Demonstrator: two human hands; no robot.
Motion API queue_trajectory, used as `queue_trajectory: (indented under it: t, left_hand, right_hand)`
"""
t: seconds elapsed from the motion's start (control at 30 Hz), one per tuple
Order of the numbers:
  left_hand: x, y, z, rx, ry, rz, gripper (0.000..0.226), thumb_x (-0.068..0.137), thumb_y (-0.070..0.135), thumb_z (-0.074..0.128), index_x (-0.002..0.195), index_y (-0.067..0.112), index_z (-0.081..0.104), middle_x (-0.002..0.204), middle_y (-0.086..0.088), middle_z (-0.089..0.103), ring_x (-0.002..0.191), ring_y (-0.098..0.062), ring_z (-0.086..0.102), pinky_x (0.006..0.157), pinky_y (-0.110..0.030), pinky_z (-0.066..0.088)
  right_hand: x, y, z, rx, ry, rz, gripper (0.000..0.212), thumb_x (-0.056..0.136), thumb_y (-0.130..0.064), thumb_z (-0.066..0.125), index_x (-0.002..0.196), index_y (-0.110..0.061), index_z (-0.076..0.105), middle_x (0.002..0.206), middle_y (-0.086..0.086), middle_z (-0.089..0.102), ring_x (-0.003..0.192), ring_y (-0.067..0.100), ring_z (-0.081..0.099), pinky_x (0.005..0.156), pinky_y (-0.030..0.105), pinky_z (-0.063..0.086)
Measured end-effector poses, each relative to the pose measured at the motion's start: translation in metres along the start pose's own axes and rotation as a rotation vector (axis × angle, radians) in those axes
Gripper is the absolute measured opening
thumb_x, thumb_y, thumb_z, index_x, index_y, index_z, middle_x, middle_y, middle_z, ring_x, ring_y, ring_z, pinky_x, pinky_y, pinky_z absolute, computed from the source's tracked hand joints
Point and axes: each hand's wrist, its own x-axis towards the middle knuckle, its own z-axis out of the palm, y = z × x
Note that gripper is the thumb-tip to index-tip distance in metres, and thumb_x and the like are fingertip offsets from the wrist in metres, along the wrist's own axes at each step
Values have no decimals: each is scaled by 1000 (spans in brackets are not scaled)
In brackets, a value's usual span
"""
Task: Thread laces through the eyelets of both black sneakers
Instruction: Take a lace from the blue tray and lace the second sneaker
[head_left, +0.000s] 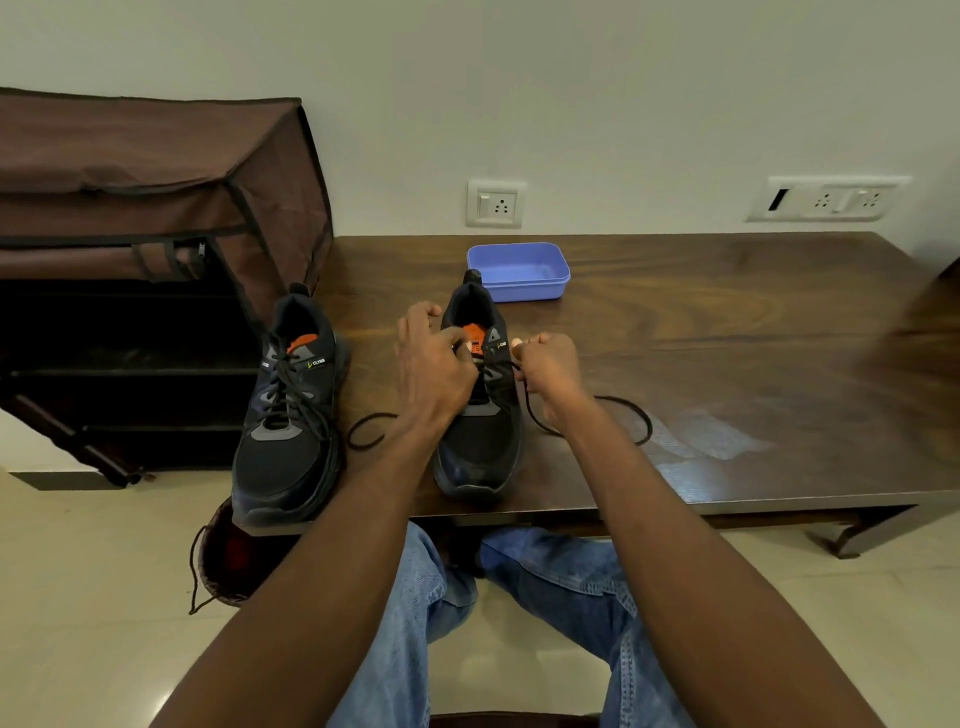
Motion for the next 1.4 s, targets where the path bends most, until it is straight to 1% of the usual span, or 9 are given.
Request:
queue_trajectory:
  t: [0.17,0.37,0.67,0.73,0.8,0.93,1.03,1.2,1.4]
  left_hand:
    - [4,-3,-1,81,-126,96,21,88,16,68,107,10,77,147,-12,39,137,-31,29,113,-41,27]
    - [8,-4,13,-231,-193,-187,7,90,14,69,92,14,76,142,-4,37,133,-23,29,105,-28,28]
    - [13,-3,26,-424,-251,-401,15,89,18,72,81,29,64,137,-2,49,127,-18,34,102,-23,31]
    - [13,-7,31,-502,-240,-491,25,84,23,76,102,32,61,132,-7,59,123,-12,38,86,-10,31]
    - [12,-11,35,-524,-248,-535,64,82,29,77,139,22,48,128,-11,62,116,-7,40,75,-7,24]
    - [13,-13,39,-531,-278,-560,94,70,42,73,152,23,32,129,-13,61,119,-13,52,87,-18,39]
    - [14,-9,29,-517,-321,-524,74,87,23,69,152,17,34,144,-8,49,117,-5,37,76,-12,32]
    - [10,-14,18,-459,-408,-388,79,80,35,71,150,20,38,150,-6,43,139,-23,37,114,-47,37]
    - [11,-19,8,-244,-481,-134,74,85,39,75,149,27,40,148,-5,31,137,-24,31,118,-43,31]
  right_hand:
    - [4,3,2,-55,9,-17,27,95,-9,59,71,-17,50,72,2,52,71,16,48,66,35,43]
    - [5,7,6,-76,-87,5,12,93,-6,61,83,-12,61,93,13,68,90,26,67,85,45,58]
    - [6,10,0,-124,-121,-88,15,93,-6,65,106,-7,73,98,7,72,84,13,66,70,23,53]
    - [8,11,1,-154,-112,-107,16,93,-9,66,108,-9,73,100,7,72,88,15,67,72,24,53]
    - [9,13,3,-218,-99,-125,15,94,-12,67,107,-13,73,100,4,73,92,16,68,78,29,56]
    - [12,16,5,-297,-75,-178,14,94,-17,67,106,-16,74,99,3,73,93,16,68,78,31,55]
    - [13,17,7,-352,-46,-200,14,94,-18,67,106,-16,74,99,3,73,92,16,68,79,32,56]
    - [7,17,12,-382,52,-361,18,93,-11,66,107,-19,73,99,-1,71,88,11,66,80,34,59]
    - [6,17,11,-470,59,-400,16,93,-11,62,89,-19,75,82,-3,69,80,14,65,74,39,58]
